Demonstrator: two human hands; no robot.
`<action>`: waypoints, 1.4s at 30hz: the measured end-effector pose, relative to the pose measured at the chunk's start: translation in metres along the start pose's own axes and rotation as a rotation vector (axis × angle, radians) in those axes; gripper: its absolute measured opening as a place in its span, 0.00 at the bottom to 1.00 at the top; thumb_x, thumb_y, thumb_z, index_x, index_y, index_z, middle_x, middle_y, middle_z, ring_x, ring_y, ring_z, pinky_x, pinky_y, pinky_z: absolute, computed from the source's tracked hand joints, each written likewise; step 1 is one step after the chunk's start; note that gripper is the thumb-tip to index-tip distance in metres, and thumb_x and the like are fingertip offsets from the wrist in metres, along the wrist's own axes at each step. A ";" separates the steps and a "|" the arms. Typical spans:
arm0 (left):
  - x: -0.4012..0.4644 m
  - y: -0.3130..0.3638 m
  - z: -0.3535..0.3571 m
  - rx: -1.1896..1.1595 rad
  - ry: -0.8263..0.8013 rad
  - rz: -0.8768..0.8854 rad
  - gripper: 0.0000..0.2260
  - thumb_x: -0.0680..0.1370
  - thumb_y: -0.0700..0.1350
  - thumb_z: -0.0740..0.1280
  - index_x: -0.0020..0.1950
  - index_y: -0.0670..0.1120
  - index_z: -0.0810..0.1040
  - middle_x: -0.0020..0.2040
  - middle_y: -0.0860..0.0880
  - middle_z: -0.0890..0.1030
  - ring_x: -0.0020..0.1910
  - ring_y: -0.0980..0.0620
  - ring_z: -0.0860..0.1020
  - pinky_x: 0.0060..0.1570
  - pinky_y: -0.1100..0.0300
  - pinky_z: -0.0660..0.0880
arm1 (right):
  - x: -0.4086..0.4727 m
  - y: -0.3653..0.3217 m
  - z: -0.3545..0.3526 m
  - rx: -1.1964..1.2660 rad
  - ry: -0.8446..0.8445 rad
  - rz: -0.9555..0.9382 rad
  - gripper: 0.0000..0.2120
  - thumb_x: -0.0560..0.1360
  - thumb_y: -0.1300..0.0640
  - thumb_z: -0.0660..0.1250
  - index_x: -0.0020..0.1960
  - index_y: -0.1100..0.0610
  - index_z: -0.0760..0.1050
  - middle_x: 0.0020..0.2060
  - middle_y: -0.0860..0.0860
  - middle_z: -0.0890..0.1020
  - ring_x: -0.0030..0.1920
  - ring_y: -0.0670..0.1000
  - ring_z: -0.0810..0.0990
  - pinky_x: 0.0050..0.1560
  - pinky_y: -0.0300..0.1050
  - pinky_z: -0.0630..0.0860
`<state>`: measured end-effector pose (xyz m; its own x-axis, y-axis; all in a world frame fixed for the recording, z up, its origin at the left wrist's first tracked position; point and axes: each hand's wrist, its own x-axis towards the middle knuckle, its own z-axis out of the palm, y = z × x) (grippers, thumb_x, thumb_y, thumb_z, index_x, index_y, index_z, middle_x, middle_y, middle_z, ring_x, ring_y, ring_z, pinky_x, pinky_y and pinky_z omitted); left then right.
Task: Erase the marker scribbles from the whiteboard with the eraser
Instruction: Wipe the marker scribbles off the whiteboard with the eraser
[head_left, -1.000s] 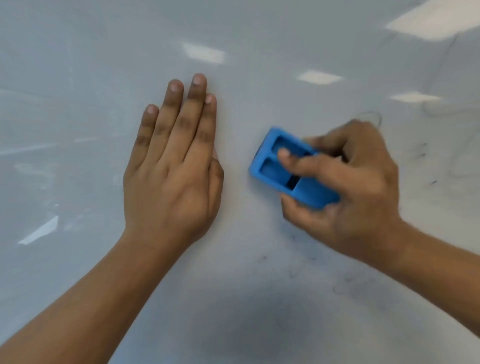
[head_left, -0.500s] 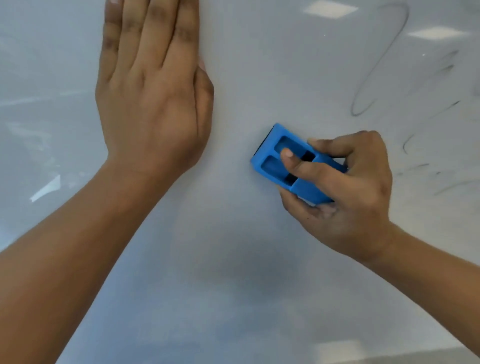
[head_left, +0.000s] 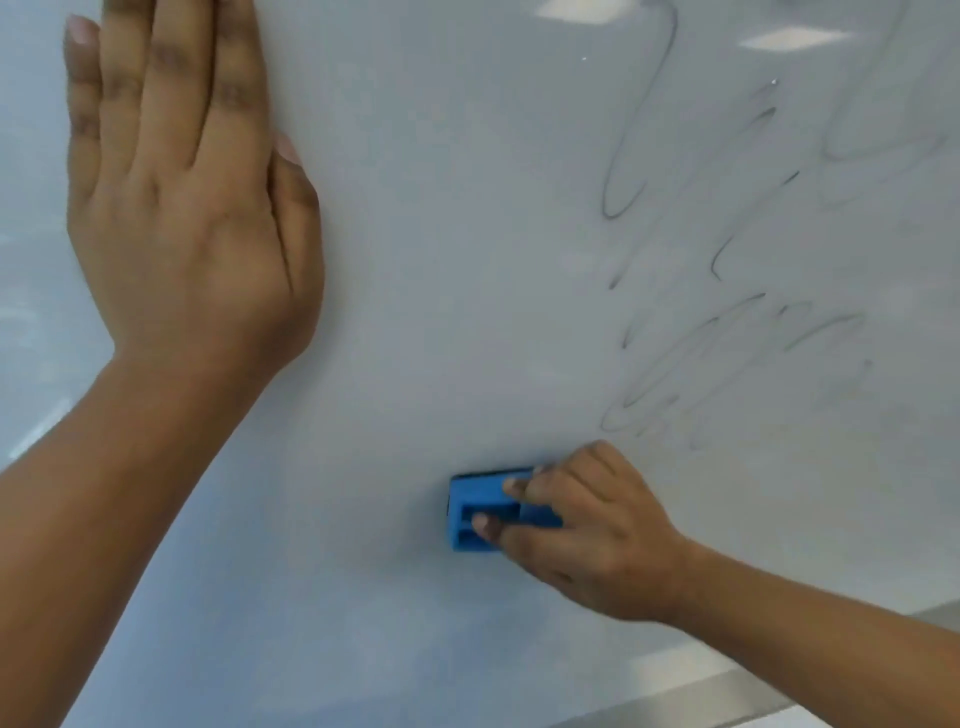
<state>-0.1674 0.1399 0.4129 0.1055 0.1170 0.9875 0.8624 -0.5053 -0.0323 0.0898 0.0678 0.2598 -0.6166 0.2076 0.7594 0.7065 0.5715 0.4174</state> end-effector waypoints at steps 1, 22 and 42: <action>-0.001 0.000 0.000 -0.008 -0.005 0.004 0.23 0.85 0.44 0.50 0.80 0.40 0.57 0.80 0.39 0.60 0.79 0.38 0.59 0.76 0.39 0.59 | 0.023 0.017 -0.018 -0.033 0.065 0.055 0.06 0.75 0.52 0.74 0.53 0.49 0.85 0.47 0.54 0.85 0.41 0.56 0.80 0.42 0.52 0.74; 0.075 0.038 0.000 0.000 0.133 0.068 0.27 0.82 0.45 0.54 0.81 0.41 0.55 0.82 0.45 0.52 0.81 0.49 0.50 0.79 0.54 0.49 | 0.223 0.151 -0.137 -0.156 0.403 0.128 0.19 0.74 0.49 0.73 0.64 0.49 0.79 0.62 0.52 0.78 0.57 0.55 0.76 0.58 0.59 0.72; 0.127 0.044 0.030 0.116 0.299 0.146 0.24 0.78 0.44 0.54 0.72 0.39 0.72 0.75 0.44 0.71 0.74 0.46 0.68 0.72 0.50 0.62 | 0.382 0.241 -0.232 -0.131 0.561 0.239 0.20 0.70 0.45 0.73 0.61 0.43 0.80 0.56 0.45 0.77 0.59 0.53 0.76 0.64 0.59 0.72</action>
<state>-0.1017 0.1579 0.5320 0.0971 -0.2138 0.9720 0.9010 -0.3960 -0.1771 0.1056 0.1005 0.7662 -0.1853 -0.1515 0.9709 0.8611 0.4511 0.2347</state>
